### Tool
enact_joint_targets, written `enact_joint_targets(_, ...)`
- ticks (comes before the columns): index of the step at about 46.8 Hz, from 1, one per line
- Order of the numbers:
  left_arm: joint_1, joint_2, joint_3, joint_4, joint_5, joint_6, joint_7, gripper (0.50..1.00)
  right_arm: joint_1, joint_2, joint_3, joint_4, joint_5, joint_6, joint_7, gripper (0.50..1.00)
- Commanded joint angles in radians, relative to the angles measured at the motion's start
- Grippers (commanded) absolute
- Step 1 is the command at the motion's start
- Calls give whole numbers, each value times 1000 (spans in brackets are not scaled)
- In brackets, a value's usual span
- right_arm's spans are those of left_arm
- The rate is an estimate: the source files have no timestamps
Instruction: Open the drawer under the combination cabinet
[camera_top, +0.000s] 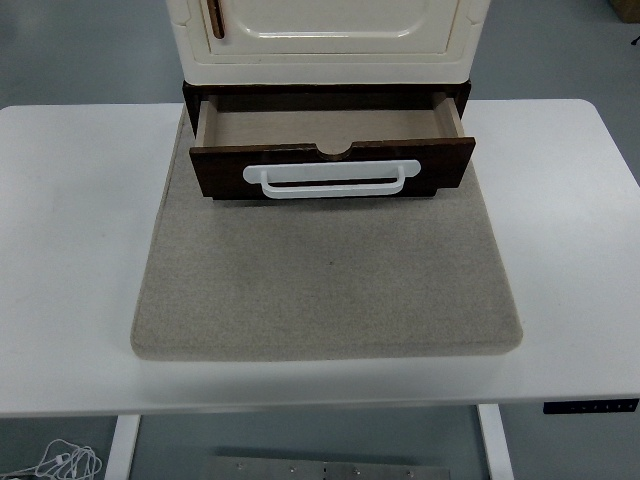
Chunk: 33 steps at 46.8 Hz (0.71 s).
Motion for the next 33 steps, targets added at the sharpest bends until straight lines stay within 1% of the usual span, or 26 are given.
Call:
enact_joint_targets(1,79,14,-3,4,-59,-34,20,1000,-1,0,0,0,0,-1,0,928)
enact_joint_targets(5,174,22,-3,7,-120,-83,22,1000,1,0,0,0,0,-1,0,926)
enact_joint_targets(7,217,23,-3,9,-157,-118,22,1000,1,0,0,0,0,0,0,928)
enact_joint_targets(13,329,15,-3,40,-257,-271,22,1000,-1,0,0,0,0,0,0,926)
enact_joint_targets(17,380,2,-3,79,-280,-372,6,1000,-1,0,-2,0,0,0,0,926)
enact_joint_targets(20,415,-24,-3,109,-281,-434,-4,1000,-1,0,-2,0,0,0,0,928)
enact_joint_targets(24,449,-75,-5,139,-281,-514,-38,1000,-1,0,-2,2,0,5,2,928)
enact_joint_targets(27,473,-98,-5,159,-289,-576,-63,1000,-2,0,-2,2,0,5,2,926)
enact_joint_targets(33,507,-149,-5,166,-341,-661,-69,1000,-2,0,0,2,0,9,2,926)
